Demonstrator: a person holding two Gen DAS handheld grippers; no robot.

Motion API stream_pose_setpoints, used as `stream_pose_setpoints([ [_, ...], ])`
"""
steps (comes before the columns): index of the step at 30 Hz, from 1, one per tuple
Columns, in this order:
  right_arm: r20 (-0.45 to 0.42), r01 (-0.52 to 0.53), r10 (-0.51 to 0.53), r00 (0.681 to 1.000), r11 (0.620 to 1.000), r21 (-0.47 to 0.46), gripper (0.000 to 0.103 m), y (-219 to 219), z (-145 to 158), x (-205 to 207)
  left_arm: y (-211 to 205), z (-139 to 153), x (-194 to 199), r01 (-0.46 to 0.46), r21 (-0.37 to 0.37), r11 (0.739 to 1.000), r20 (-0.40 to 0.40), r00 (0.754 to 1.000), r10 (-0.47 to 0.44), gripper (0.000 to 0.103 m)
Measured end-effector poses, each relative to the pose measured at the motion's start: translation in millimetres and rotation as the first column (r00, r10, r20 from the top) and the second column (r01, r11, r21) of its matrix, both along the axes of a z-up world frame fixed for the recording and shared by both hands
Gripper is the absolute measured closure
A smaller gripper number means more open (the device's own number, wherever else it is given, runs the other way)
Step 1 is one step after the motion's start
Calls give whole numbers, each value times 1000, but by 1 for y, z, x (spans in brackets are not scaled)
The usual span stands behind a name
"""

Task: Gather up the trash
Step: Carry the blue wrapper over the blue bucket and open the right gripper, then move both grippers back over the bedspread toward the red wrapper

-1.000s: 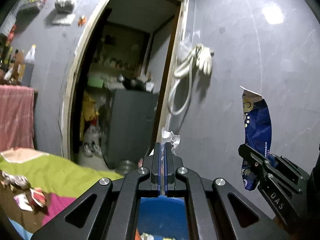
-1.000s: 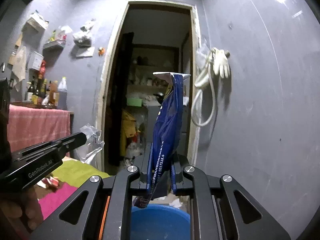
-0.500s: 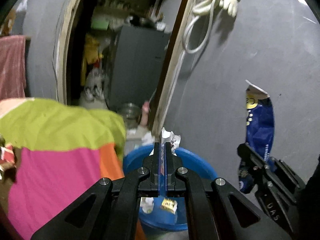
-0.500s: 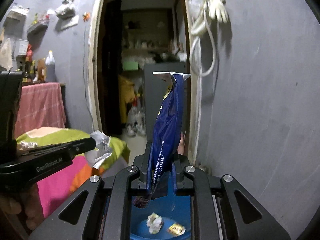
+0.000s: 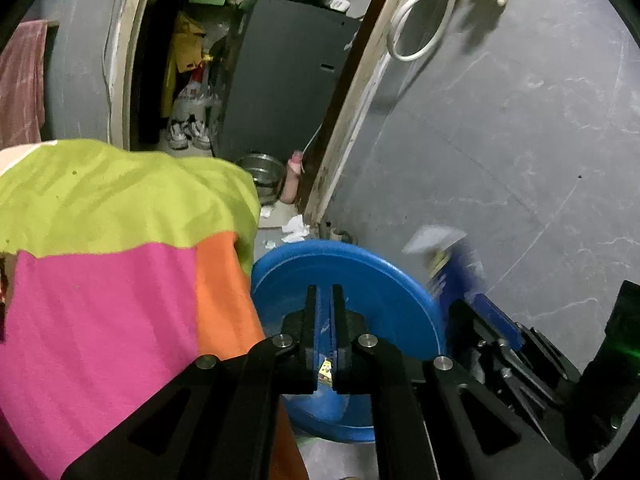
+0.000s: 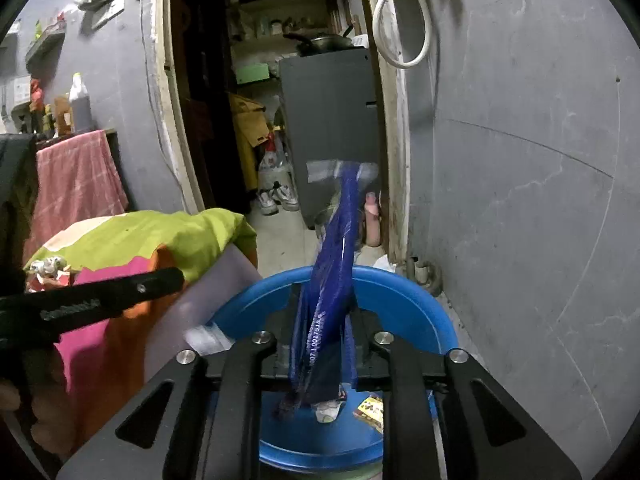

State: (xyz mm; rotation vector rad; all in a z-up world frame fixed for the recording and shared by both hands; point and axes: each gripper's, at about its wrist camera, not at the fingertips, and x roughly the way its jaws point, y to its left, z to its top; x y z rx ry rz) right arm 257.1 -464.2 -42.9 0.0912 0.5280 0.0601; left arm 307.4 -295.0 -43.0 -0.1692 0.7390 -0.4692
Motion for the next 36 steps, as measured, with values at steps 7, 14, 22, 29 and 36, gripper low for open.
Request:
stream_pose_setpoints([
  [7,56,2,-2,998,1000,-1,73,5,21,-9,19,32,-16,-10,-40,999,92,996,14,86],
  [14,196,10,-10,981,1000,2,52,17,65,-36,56,71,-40,-42,-70,997,205,977,55,71],
  [22,326,-43,41,944,999,-2,29,55,113,-58,113,109,-72,-117,-86,989,331,933,139,34],
  [29,408,-132,116,905,991,10,3,102,133,-66,179,126,-96,-219,-85,972,421,876,235,10],
  [36,483,-197,176,857,980,-8,0,153,138,-77,238,125,-122,-316,-91,944,478,818,320,2],
])
